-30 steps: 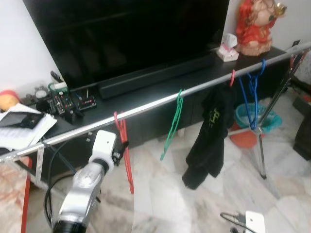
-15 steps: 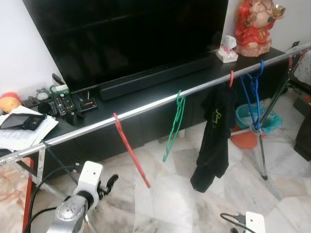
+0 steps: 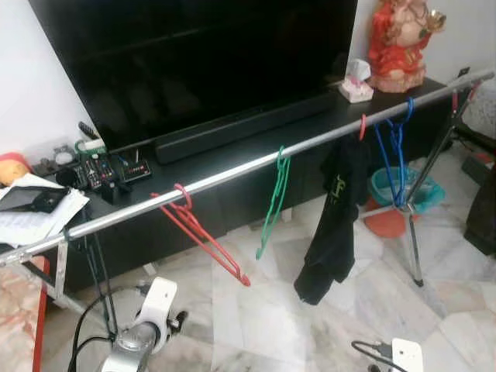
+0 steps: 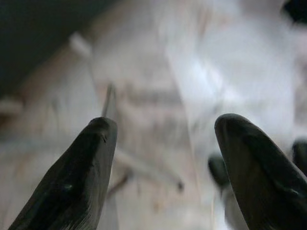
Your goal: Hang hanger
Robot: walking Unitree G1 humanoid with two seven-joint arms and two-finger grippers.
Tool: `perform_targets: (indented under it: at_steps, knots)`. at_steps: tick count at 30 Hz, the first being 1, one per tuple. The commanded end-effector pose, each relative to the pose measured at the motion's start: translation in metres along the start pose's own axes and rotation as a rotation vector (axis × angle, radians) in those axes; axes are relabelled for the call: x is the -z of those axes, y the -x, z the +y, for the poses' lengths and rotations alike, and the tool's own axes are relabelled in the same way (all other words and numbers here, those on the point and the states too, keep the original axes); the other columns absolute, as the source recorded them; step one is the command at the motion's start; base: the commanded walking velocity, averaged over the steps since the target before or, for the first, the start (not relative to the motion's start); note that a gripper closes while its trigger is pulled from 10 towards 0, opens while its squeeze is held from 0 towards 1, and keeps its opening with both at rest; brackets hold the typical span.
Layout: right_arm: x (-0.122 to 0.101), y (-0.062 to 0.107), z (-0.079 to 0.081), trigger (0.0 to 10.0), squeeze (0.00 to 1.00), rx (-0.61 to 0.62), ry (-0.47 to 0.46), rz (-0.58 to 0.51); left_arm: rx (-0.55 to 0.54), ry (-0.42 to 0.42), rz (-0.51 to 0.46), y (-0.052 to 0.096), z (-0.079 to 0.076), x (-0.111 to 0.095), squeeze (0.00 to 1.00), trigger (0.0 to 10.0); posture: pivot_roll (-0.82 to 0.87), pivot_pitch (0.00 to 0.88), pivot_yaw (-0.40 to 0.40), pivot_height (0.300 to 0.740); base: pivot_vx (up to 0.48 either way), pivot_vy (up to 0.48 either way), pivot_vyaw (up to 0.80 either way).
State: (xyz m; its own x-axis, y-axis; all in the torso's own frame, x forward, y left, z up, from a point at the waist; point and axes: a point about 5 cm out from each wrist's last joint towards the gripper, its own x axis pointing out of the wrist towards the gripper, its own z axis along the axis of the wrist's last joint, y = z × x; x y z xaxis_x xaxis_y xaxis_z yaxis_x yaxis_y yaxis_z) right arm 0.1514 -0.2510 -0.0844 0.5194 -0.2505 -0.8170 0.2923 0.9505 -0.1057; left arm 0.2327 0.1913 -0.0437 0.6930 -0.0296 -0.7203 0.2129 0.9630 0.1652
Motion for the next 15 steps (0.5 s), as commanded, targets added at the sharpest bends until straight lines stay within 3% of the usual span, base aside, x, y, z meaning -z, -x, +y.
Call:
perform_targets:
  at_steps: [1,2,6,15]
  knots:
    - [0.002,0.0,0.002,10.0,0.0,-0.001,-0.016,0.014,-0.019,-0.037,0.077,0.001,0.001,0.021,0.0,10.0,-0.05,0.0,0.085,0.74,0.0,0.0,0.0]
    - [0.002,0.0,0.002,10.0,0.0,-0.001,-0.015,0.014,-0.025,-0.035,0.137,0.002,-0.002,0.035,0.0,10.0,-0.05,0.0,0.083,0.74,0.0,0.0,0.0]
    - [0.002,0.0,0.002,10.0,0.0,0.001,-0.019,0.014,0.004,-0.065,0.2,0.005,-0.009,0.053,0.0,10.0,-0.06,0.0,0.085,0.74,0.0,0.0,0.0]
    - [0.003,0.0,0.0,10.0,0.0,0.001,-0.007,0.018,-0.054,0.031,0.227,0.004,-0.008,0.056,0.0,10.0,-0.06,0.0,0.079,0.74,0.0,0.0,0.0]
